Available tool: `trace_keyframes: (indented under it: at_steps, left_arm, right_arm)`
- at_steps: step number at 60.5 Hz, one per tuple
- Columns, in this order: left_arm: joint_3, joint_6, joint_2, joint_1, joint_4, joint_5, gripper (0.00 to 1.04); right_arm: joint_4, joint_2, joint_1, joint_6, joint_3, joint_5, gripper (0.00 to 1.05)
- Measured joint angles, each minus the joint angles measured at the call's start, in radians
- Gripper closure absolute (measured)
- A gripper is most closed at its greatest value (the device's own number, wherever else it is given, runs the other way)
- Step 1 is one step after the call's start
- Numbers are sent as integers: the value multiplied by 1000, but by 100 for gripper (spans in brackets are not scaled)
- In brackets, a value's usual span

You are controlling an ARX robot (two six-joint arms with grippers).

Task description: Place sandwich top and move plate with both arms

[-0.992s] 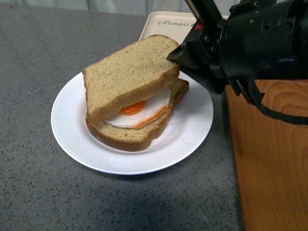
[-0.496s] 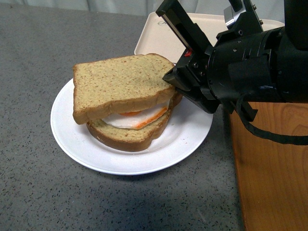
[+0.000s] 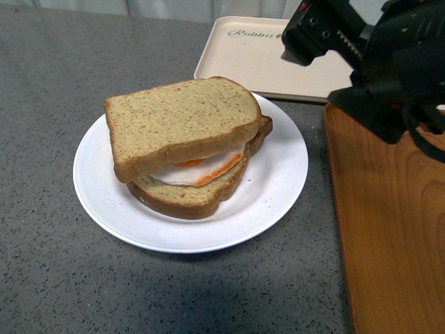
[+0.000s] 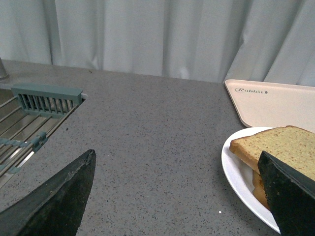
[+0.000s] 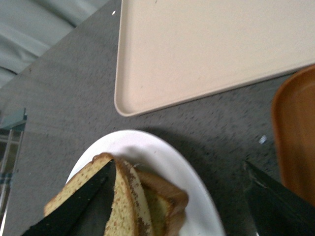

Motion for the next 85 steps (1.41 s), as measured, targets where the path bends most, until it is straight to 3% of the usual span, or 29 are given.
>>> trace_keyframes:
  at_steps: [4, 11, 15, 17, 21, 24, 33, 45, 50, 54, 81, 85]
  left_arm:
    - [0, 0, 0, 0, 0, 0, 6]
    - [0, 0, 0, 0, 0, 0, 6]
    - [0, 0, 0, 0, 0, 1, 6]
    - [0, 0, 0, 0, 0, 1, 6]
    - [0, 0, 0, 0, 0, -1, 6]
    - [0, 0, 0, 0, 0, -1, 6]
    - [0, 0, 0, 0, 0, 0, 6]
    - [0, 0, 0, 0, 0, 0, 6]
    - [0, 0, 0, 0, 0, 0, 6]
    - [0, 0, 0, 0, 0, 0, 6]
    - [0, 0, 0, 0, 0, 0, 6]
    - [0, 0, 0, 0, 0, 0, 6]
  right_arm:
    - [-20, -41, -6, -46, -6, 38, 7]
    - [-24, -127, -16, -108, -51, 87, 10]
    - [258, -168, -22, -290, -174, 255, 21]
    - [369, -199, -35, -377, -237, 285, 27]
    - [492, -297, -76, -526, -353, 281, 38]
    - [488, -386, -108, -586, -414, 267, 45]
    - [262, -743, -189, -692, -574, 185, 70]
    - [-258, -1335, -237, -723, -640, 132, 103]
    - [-344, -1514, -344, -731, -672, -7, 104]
    - [-346, -1593, -399, -731, -727, -16, 104]
    - [-353, -1614, -411, -731, -750, -29, 104]
    - [-449, -1576, -421, -667, -714, -53, 97]
